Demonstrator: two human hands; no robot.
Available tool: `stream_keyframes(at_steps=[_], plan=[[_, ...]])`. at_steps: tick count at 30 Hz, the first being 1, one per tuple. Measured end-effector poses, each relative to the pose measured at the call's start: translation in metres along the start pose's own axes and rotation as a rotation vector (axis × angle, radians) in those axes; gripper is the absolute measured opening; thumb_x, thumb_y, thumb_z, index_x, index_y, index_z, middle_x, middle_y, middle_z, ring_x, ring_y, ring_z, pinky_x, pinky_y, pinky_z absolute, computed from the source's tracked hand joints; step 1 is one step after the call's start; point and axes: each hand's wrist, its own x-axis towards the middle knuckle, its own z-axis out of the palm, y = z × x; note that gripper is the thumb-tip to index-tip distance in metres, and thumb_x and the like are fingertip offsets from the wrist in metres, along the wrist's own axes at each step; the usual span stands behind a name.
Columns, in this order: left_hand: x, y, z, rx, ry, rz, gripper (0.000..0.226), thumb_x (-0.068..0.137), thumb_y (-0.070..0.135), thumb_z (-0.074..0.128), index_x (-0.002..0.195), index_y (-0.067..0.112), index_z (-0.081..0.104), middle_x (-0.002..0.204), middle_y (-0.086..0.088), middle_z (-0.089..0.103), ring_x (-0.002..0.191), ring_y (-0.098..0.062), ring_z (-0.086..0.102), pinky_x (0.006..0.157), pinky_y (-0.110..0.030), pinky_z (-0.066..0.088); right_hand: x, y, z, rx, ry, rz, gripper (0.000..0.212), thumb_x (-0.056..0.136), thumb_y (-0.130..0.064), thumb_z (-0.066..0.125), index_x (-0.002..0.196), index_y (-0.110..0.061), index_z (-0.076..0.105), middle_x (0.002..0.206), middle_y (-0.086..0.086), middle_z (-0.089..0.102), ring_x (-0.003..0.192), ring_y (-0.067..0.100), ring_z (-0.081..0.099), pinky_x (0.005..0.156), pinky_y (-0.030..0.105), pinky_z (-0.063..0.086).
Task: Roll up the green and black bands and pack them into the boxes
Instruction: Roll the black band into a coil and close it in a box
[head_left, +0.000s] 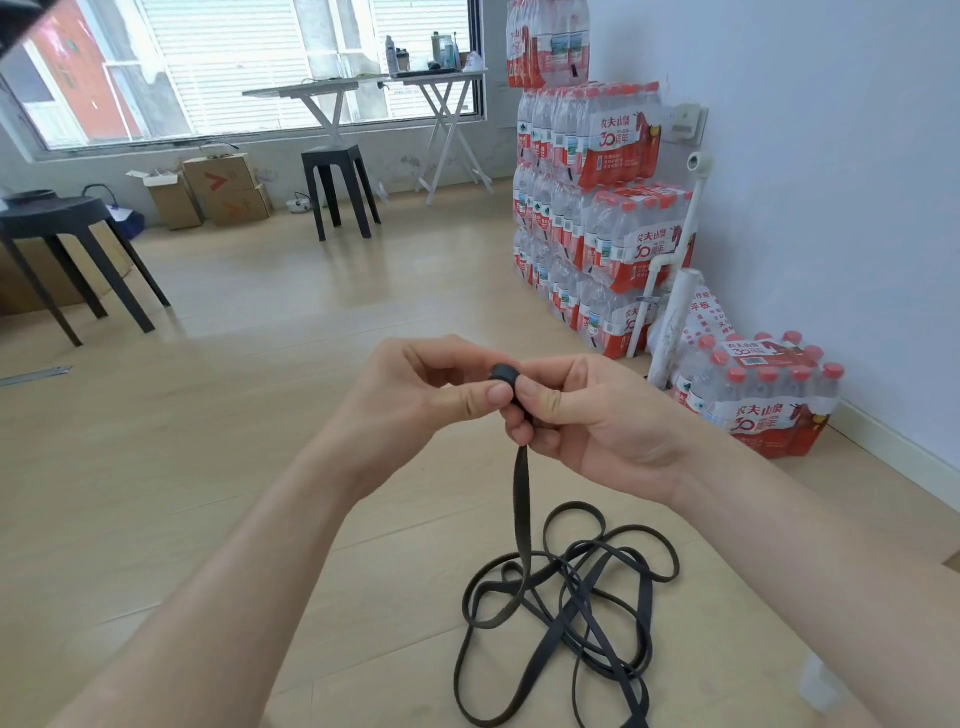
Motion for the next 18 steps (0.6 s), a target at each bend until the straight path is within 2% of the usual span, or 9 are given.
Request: stream_keyframes(at_steps=[1,3,6,8,10,12,15,18], plan=[[0.000,0.001,0.001,0.068,0.027,0.034,0.018,0.068,0.020,0.076,0.086,0.020,0.076,0.083,-0.004,0.069,0.087,-0.030,0.063,0.082,-0.040,0.053,0.000,0.000,0.000,0.010,-0.004,0.001,0.014,0.081,-0.013,0.058,0.081,-0.010,0.072,0.067,0.004,0.060,0.061,0.012,0.054,0.053,0.016,0.039],[0.001,0.004,0.003,0.256,0.080,0.118,0.012,0.069,0.023,0.074,0.080,0.027,0.074,0.083,-0.001,0.067,0.084,-0.024,0.062,0.078,-0.042,0.052,0.000,-0.001,0.001,0.007,-0.013,0.008,0.013,0.082,-0.015,0.058,0.084,-0.008,0.069,0.071,0.005,0.061,0.062,0.012,0.055,0.052,0.016,0.039],[0.003,0.005,0.002,0.490,0.128,0.211,0.015,0.074,0.013,0.072,0.078,0.028,0.070,0.080,0.004,0.064,0.075,-0.008,0.058,0.068,-0.026,0.051,0.000,-0.005,0.001,-0.092,0.001,0.059,0.020,0.086,-0.024,0.059,0.092,-0.008,0.068,0.076,0.005,0.065,0.064,0.012,0.059,0.052,0.016,0.041],[0.003,0.004,0.001,0.625,0.121,0.253,0.015,0.076,0.006,0.073,0.083,0.019,0.071,0.080,0.007,0.063,0.075,-0.007,0.057,0.068,-0.019,0.048,-0.001,-0.008,0.001,-0.175,0.035,0.111,0.026,0.091,-0.033,0.057,0.093,-0.009,0.069,0.079,0.007,0.068,0.065,0.013,0.062,0.053,0.017,0.043],[0.002,0.004,0.000,0.776,0.111,0.314,0.010,0.077,0.011,0.070,0.087,0.014,0.073,0.077,0.008,0.063,0.075,-0.007,0.056,0.068,-0.016,0.045,-0.001,-0.009,0.000,-0.264,0.073,0.156,0.033,0.092,-0.039,0.055,0.091,-0.009,0.069,0.081,0.009,0.070,0.066,0.013,0.064,0.054,0.018,0.044],[0.001,0.008,-0.001,0.833,0.112,0.275,0.010,0.079,0.011,0.071,0.088,0.013,0.073,0.076,0.007,0.066,0.073,-0.010,0.057,0.070,-0.020,0.045,-0.001,-0.007,0.000,-0.315,0.102,0.176,0.036,0.091,-0.042,0.056,0.090,-0.009,0.070,0.079,0.007,0.070,0.065,0.012,0.063,0.054,0.017,0.043],[0.001,0.011,-0.002,0.857,0.072,0.205,0.014,0.080,0.006,0.070,0.091,0.014,0.073,0.078,0.001,0.070,0.077,-0.018,0.061,0.076,-0.034,0.049,0.000,-0.005,0.002,-0.307,0.126,0.161,0.040,0.086,-0.044,0.059,0.090,-0.006,0.070,0.072,0.005,0.064,0.059,0.011,0.056,0.054,0.019,0.038],[0.001,0.010,0.000,0.875,0.018,0.256,0.017,0.079,0.003,0.070,0.089,0.016,0.073,0.078,0.001,0.067,0.076,-0.019,0.061,0.073,-0.040,0.050,0.001,-0.003,0.003,-0.318,0.163,0.143,0.049,0.076,-0.049,0.065,0.091,-0.002,0.071,0.071,0.006,0.059,0.057,0.010,0.050,0.052,0.019,0.034]])
